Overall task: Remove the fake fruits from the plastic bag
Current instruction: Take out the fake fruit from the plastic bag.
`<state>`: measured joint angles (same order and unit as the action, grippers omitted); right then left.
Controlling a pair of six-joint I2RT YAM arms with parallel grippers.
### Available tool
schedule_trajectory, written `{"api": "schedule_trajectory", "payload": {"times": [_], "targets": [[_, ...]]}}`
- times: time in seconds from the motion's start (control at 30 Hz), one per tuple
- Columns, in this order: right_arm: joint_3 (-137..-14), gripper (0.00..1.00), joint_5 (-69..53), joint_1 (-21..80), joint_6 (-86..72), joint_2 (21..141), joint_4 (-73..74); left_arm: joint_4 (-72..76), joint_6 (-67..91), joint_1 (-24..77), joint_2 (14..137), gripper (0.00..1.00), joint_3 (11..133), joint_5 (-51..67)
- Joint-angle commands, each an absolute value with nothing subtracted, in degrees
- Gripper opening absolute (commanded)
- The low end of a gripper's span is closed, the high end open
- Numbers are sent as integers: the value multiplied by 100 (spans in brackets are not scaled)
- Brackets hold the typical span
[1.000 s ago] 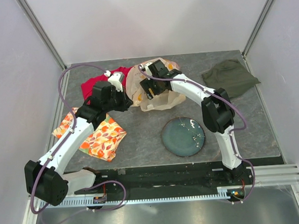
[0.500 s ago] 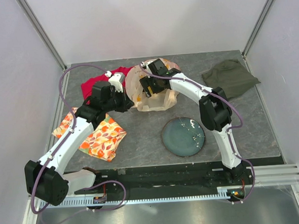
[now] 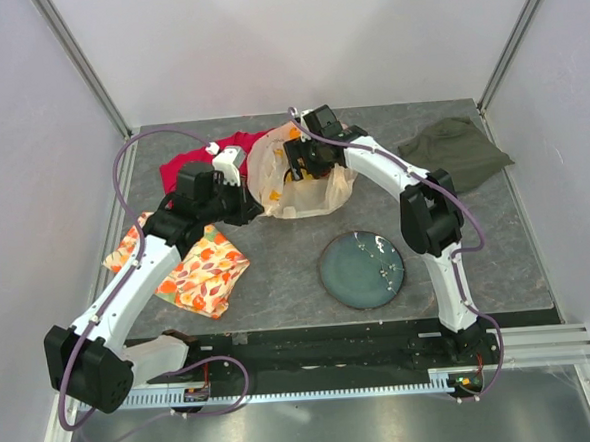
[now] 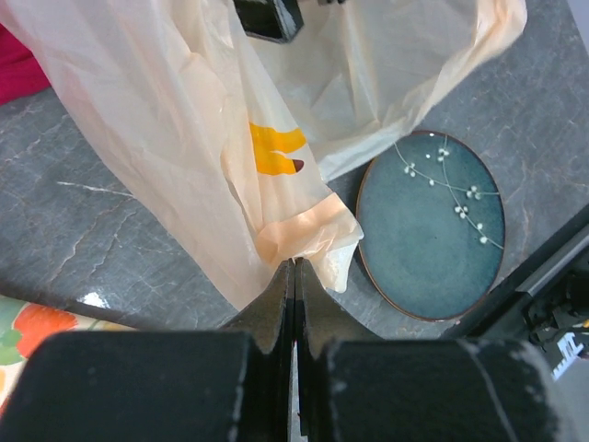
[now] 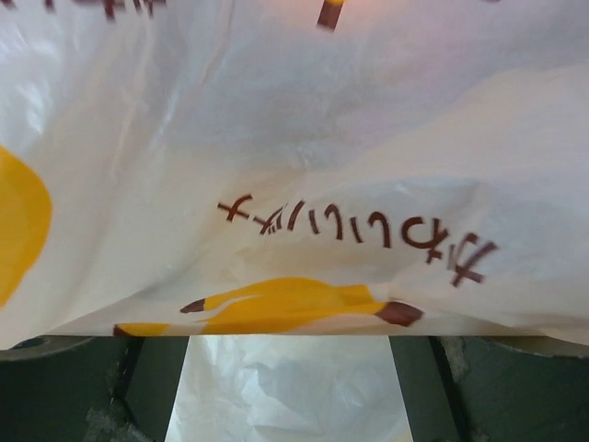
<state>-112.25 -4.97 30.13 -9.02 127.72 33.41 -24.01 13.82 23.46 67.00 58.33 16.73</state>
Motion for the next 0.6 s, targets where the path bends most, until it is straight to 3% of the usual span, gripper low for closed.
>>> {"api": "schedule_trajectory", "payload": {"times": [0.0,0.13,0.57], "targets": [[-11610,87,-763,2997,-1239,12903,3164,-2610,1143,2320,6539,2,5924,2074],[-11496,87,-993,2901,-1388,12692,3103,-2654,1046,2312,6539,2,5959,2013],[-11637,83,-71,3287,-1239,13298,3181,-2505,1028,2118,6653,2,6091,2101]]}}
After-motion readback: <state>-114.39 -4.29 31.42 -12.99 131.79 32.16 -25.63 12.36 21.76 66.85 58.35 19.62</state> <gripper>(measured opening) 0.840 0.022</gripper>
